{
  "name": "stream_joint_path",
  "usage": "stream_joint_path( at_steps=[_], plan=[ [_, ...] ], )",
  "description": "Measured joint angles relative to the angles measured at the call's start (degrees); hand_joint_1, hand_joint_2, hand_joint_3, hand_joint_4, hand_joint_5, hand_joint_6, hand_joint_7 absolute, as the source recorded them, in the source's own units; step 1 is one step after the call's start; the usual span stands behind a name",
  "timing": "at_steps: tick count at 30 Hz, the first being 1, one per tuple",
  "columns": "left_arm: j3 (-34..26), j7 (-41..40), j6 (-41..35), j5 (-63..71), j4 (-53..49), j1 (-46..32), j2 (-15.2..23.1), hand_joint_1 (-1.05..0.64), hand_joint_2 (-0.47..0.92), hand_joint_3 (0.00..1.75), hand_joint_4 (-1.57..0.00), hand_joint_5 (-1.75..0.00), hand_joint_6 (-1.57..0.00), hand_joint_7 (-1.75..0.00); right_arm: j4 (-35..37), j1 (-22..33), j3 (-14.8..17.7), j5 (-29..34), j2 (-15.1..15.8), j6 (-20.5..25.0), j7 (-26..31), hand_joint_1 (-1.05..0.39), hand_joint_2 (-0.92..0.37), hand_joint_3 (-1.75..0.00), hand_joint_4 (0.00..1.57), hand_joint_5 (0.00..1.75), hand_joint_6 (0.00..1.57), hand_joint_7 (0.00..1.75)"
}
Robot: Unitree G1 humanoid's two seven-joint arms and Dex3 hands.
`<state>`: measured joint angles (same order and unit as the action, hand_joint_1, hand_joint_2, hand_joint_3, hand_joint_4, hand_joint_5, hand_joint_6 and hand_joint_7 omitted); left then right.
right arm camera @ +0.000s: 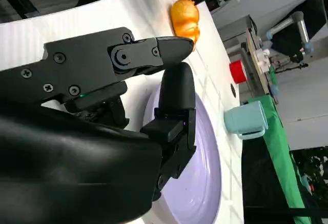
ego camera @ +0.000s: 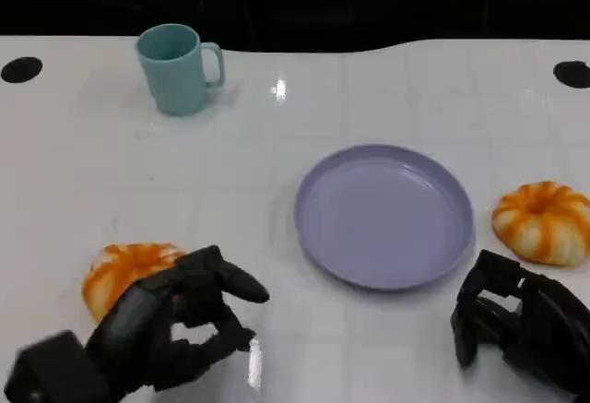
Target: Grasp the bread from the table and place it into the plate.
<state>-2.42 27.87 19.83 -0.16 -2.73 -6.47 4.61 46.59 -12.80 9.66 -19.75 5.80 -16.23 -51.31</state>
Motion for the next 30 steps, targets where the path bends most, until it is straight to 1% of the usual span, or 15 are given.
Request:
stream_joint_path(
  at_steps=[3, 6, 7, 9, 11, 13, 15, 16, 17, 18, 20, 22, 23, 25, 30],
  plan=[
    [0.3, -5.5, 1.0, 8.6, 3.6, -0.4, 2.5, -0.63, 0.91, 0.06, -0.29, -1.09, -0.28, -0.71, -0.8, 0.0, -0.4, 0.1, 0.0, 1.1, 1.0, -0.63, -0.92, -0.16, 0.75, 1.75, 0.74, 1.48],
    [0.4, -10.5, 1.3, 19.5, 7.8, -1.2, 6.4, -0.63, 0.92, 0.04, -0.18, -1.02, -0.22, -0.62, -0.9, 0.0, -0.8, 0.1, -0.1, 0.9, 1.4, -0.60, -0.92, -0.17, 0.75, 1.75, 0.73, 1.48],
    [0.4, -11.4, 0.6, 23.1, 9.9, -1.5, 8.0, -0.63, 0.92, 0.03, -0.17, -0.97, -0.24, -0.54, -0.9, 0.0, -0.8, 0.1, -0.1, 0.9, 1.3, -0.60, -0.92, -0.17, 0.76, 1.75, 0.73, 1.50],
    [0.6, -12.4, -1.7, 29.8, 13.7, -2.0, 10.6, -0.63, 0.90, 0.01, -0.16, -0.92, -0.26, -0.47, -0.9, 0.0, -0.9, 0.0, -0.2, 0.8, 1.3, -0.60, -0.92, -0.18, 0.75, 1.75, 0.71, 1.52],
    [0.9, -13.7, -3.7, 35.6, 16.5, -2.2, 12.5, -0.63, 0.89, 0.00, -0.12, -0.87, -0.28, -0.38, -0.7, 0.0, -1.0, 0.0, -0.3, 0.5, 1.3, -0.60, -0.92, -0.18, 0.75, 1.75, 0.70, 1.53],
    [1.6, -14.1, -5.6, 40.4, 18.7, -2.5, 13.7, -0.63, 0.87, 0.00, -0.09, -0.86, -0.32, -0.29, -0.5, 0.0, -1.0, 0.0, -0.4, 0.2, 1.1, -0.60, -0.92, -0.17, 0.76, 1.75, 0.71, 1.51],
    [2.1, -14.5, -7.2, 43.9, 20.2, -2.6, 14.6, -0.63, 0.86, 0.00, -0.09, -0.86, -0.33, -0.26, -0.4, 0.0, -1.0, 0.0, -0.4, 0.1, 1.1, -0.60, -0.92, -0.17, 0.76, 1.75, 0.71, 1.50],
    [2.3, -14.5, -7.8, 44.7, 20.7, -2.7, 15.1, -0.63, 0.83, 0.00, -0.04, -0.81, -0.32, -0.23, -0.4, 0.0, -1.0, 0.0, -0.4, 0.1, 1.1, -0.59, -0.92, -0.18, 0.75, 1.75, 0.71, 1.50],
    [2.7, -14.5, -8.8, 46.4, 21.5, -2.7, 15.4, -0.63, 0.80, 0.00, -0.02, -0.78, -0.31, -0.22, -0.4, 0.0, -1.0, 0.0, -0.4, 0.0, 1.1, -0.59, -0.92, -0.18, 0.75, 1.75, 0.72, 1.50],
    [3.4, -14.3, -10.1, 49.3, 22.6, -2.7, 15.8, -0.64, 0.78, 0.00, -0.01, -0.76, -0.31, -0.21, -0.4, 0.0, -1.0, 0.0, -0.4, 0.0, 1.1, -0.58, -0.92, -0.18, 0.75, 1.75, 0.72, 1.50],
    [4.8, -13.6, -12.9, 55.6, 24.6, -2.5, 16.8, -0.64, 0.75, 0.00, 0.00, -0.66, -0.28, -0.18, -0.5, 0.0, -1.1, -0.1, -0.4, 0.1, 1.1, -0.59, -0.92, -0.18, 0.75, 1.75, 0.72, 1.51],
    [6.2, -12.2, -15.4, 59.6, 25.2, -1.9, 17.5, -0.60, 0.72, 0.00, 0.00, -0.50, -0.23, -0.15, -0.6, 0.1, -1.1, -0.1, -0.4, 0.3, 1.1, -0.58, -0.92, -0.18, 0.75, 1.75, 0.72, 1.52],
    [7.0, -10.9, -16.8, 61.5, 25.2, -1.4, 17.6, -0.59, 0.71, 0.00, 0.00, -0.46, -0.22, -0.14, -0.7, 0.0, -1.1, -0.1, -0.4, 0.6, 1.1, -0.58, -0.92, -0.18, 0.75, 1.75, 0.72, 1.52],
    [8.2, -9.0, -18.6, 63.8, 25.2, -0.4, 18.0, -0.58, 0.70, 0.00, 0.00, -0.43, -0.22, -0.14, -1.1, 0.1, -1.1, -0.1, -0.4, 1.0, 1.4, -0.58, -0.92, -0.18, 0.75, 1.75, 0.72, 1.52],
    [9.6, -7.1, -20.2, 64.8, 23.8, 1.7, 19.4, -0.56, 0.67, 0.00, 0.00, -0.42, -0.22, -0.14, -1.6, 0.3, -1.3, -0.1, -0.4, 1.5, 1.6, -0.58, -0.92, -0.17, 0.76, 1.75, 0.72, 1.49]
  ],
)
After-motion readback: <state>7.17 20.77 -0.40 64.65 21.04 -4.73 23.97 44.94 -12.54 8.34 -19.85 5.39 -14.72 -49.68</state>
